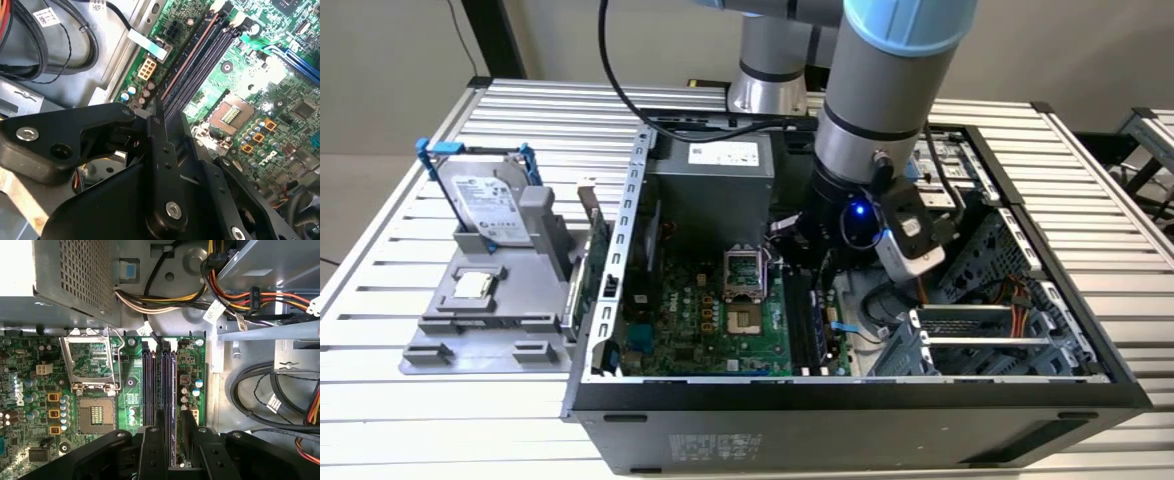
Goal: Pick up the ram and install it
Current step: 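Insert the ram into the slot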
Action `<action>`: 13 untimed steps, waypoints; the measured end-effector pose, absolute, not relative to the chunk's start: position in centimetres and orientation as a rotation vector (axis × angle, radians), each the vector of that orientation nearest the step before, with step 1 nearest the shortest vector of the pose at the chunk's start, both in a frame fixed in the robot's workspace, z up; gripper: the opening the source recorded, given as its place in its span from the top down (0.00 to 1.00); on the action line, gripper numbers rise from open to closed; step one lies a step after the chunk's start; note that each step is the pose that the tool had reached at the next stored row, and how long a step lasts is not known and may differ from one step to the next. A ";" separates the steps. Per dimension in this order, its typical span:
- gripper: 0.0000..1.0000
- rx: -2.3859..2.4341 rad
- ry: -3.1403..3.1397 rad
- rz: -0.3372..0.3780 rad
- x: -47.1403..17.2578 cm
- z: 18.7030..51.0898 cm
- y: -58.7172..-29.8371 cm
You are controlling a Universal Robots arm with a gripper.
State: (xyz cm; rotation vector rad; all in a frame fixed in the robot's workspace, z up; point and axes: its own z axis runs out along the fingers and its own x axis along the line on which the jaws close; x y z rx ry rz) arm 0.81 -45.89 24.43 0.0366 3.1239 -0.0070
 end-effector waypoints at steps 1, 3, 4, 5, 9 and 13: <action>1.00 0.037 3.124 -0.007 0.8 24.4 -45.9; 1.00 0.037 3.124 -0.007 0.8 24.5 -45.9; 1.00 0.037 3.124 -0.007 0.8 24.5 -45.9; 1.00 0.037 3.124 -0.007 0.8 24.5 -45.9; 1.00 0.037 3.124 -0.007 0.8 24.6 -45.9; 1.00 0.037 3.124 -0.007 0.8 24.6 -45.9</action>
